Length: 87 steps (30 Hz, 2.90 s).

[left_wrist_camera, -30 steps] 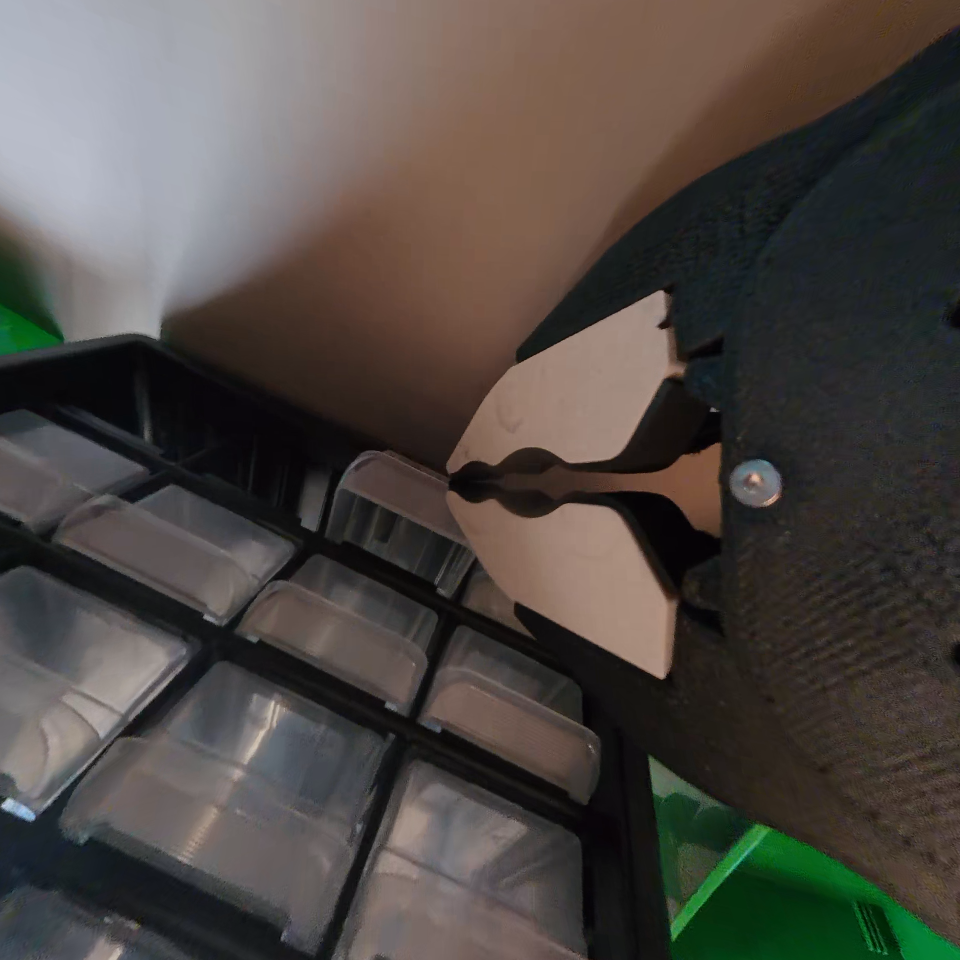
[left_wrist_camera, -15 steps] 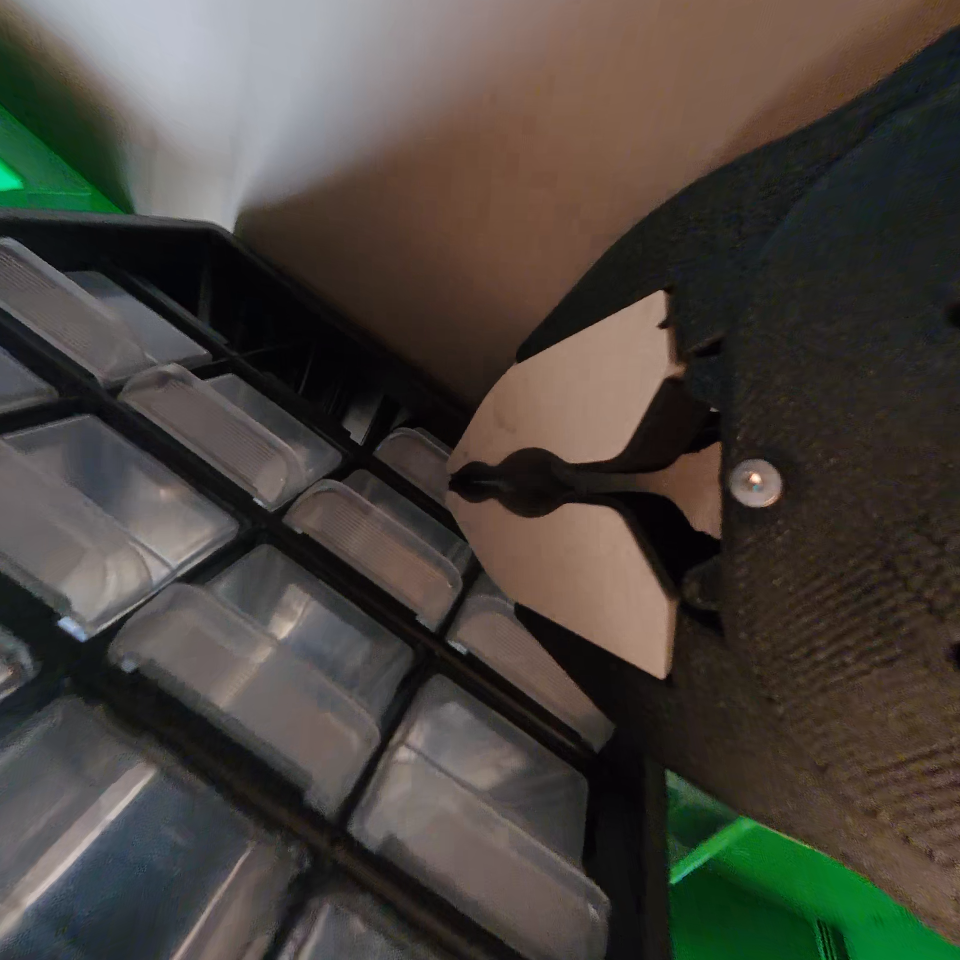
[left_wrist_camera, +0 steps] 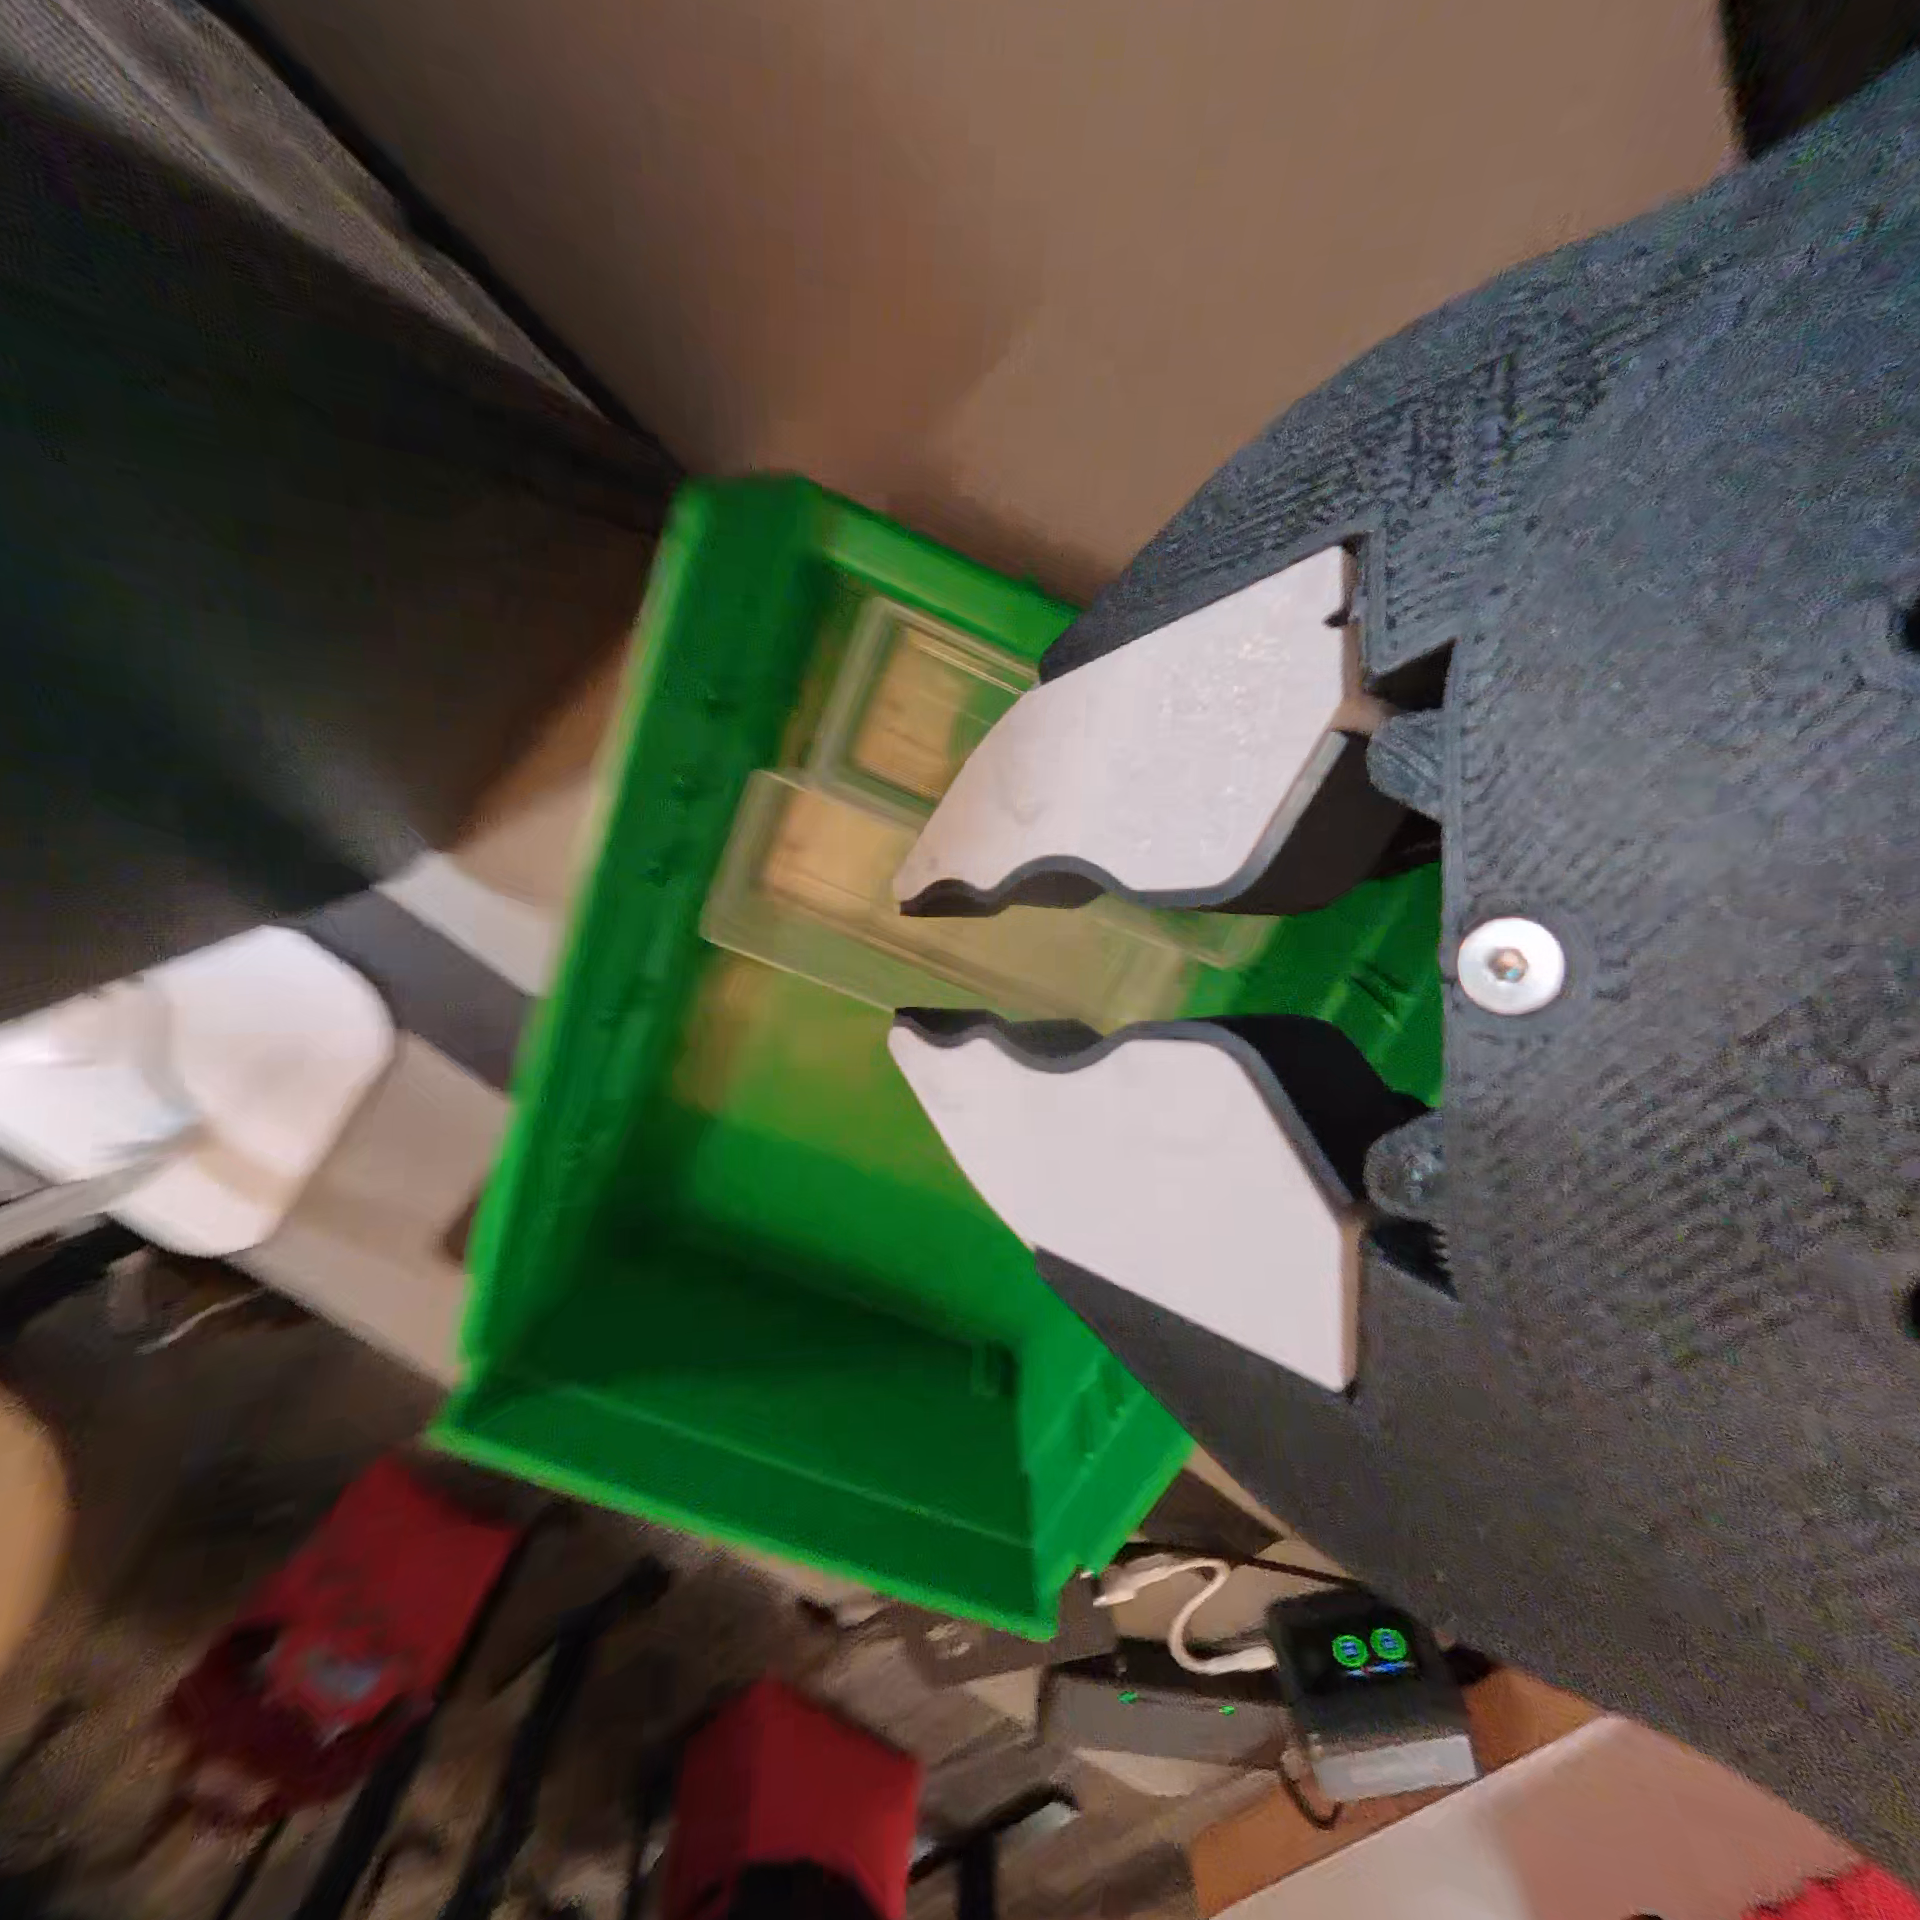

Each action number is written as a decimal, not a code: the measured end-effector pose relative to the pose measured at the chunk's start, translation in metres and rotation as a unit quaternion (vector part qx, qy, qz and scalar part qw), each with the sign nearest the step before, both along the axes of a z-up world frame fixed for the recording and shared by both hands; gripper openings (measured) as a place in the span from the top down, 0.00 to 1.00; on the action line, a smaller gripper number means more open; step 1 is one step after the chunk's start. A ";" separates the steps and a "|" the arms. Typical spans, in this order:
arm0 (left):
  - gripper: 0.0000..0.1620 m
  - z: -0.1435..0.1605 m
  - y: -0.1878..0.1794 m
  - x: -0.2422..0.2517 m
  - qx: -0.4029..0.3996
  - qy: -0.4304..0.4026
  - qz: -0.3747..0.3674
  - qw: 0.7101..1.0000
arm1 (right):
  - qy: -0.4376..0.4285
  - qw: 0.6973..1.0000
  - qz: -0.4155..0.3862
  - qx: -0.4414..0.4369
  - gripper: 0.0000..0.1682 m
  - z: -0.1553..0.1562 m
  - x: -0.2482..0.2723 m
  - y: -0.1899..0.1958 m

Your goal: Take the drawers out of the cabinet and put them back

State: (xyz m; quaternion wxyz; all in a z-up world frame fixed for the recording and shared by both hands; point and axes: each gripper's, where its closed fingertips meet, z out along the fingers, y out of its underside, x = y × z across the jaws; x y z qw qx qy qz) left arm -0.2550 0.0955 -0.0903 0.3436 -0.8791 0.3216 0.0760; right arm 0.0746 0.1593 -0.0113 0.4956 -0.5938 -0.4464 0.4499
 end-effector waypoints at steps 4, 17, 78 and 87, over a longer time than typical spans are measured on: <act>0.88 -0.039 0.001 -0.061 -0.104 0.072 0.014 0.992 | -0.016 1.000 -0.013 0.011 1.00 0.000 0.000 0.000; 0.81 -0.100 -0.029 -0.102 -0.276 0.360 -0.256 0.854 | -0.005 1.000 -0.001 -0.002 1.00 0.000 0.000 0.000; 0.91 -0.048 -0.117 0.261 -0.333 0.010 -0.431 0.839 | 0.007 1.000 -0.019 0.000 1.00 0.000 -0.002 0.001; 0.91 -0.071 -0.102 0.276 -0.310 0.002 -0.413 0.857 | 0.008 0.999 -0.046 -0.017 1.00 0.001 -0.004 0.003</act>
